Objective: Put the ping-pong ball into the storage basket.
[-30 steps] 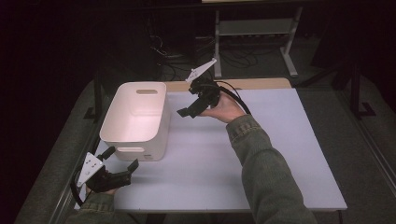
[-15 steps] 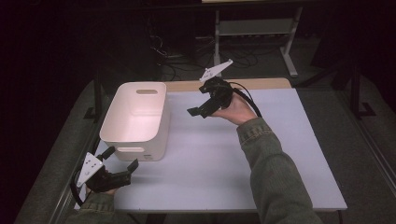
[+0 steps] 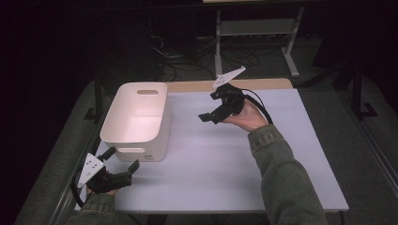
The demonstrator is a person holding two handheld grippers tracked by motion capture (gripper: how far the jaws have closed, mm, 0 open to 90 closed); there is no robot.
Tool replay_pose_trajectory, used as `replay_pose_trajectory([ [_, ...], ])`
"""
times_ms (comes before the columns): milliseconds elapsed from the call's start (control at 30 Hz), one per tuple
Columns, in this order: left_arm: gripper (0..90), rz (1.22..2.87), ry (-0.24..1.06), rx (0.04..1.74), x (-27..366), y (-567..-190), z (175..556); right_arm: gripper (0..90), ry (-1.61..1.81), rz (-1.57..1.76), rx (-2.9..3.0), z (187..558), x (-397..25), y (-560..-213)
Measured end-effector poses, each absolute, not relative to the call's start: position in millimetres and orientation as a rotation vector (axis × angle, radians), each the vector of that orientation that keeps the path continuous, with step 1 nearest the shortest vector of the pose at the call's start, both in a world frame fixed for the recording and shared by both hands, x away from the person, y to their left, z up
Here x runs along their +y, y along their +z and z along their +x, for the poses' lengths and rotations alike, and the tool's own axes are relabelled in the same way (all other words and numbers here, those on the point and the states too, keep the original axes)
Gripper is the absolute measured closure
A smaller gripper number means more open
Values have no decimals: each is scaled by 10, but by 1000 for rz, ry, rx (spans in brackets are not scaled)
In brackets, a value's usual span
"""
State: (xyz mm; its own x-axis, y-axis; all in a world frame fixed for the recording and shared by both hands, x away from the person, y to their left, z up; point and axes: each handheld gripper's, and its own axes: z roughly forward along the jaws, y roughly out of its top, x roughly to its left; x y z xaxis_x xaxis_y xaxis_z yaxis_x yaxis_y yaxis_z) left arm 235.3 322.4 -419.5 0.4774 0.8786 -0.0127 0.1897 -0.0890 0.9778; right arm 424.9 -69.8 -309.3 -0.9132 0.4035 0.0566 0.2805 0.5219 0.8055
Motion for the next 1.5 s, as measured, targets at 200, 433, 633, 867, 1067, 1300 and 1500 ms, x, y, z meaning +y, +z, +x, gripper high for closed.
replay_pose_trajectory([
  [200, 0, 1579, 755, 952, 3224, -4194, 2352, 0, 1359, 620, 2614, 4221, -834, -3088],
  [433, 0, 1582, 755, 951, 3223, -4194, 2353, 0, 1354, 651, 2602, 4196, -972, -3130],
  [633, 0, 1584, 756, 951, 3221, -4195, 2353, 0, 1368, 682, 2585, 4151, -1092, -3206],
  [867, 0, 1587, 756, 952, 3220, -4196, 2354, 0, 1376, 707, 2571, 4111, -1196, -3237],
  [1067, 0, 1586, 757, 952, 3221, -4196, 2353, 0, 1390, 717, 2544, 4043, -1309, -3234],
  [1300, 0, 1587, 756, 954, 3222, -4198, 2353, 0, 1417, 741, 2511, 3975, -1439, -3252],
  [1500, 0, 1586, 756, 954, 3220, -4198, 2349, 0, 1436, 764, 2477, 3907, -1546, -3293],
])
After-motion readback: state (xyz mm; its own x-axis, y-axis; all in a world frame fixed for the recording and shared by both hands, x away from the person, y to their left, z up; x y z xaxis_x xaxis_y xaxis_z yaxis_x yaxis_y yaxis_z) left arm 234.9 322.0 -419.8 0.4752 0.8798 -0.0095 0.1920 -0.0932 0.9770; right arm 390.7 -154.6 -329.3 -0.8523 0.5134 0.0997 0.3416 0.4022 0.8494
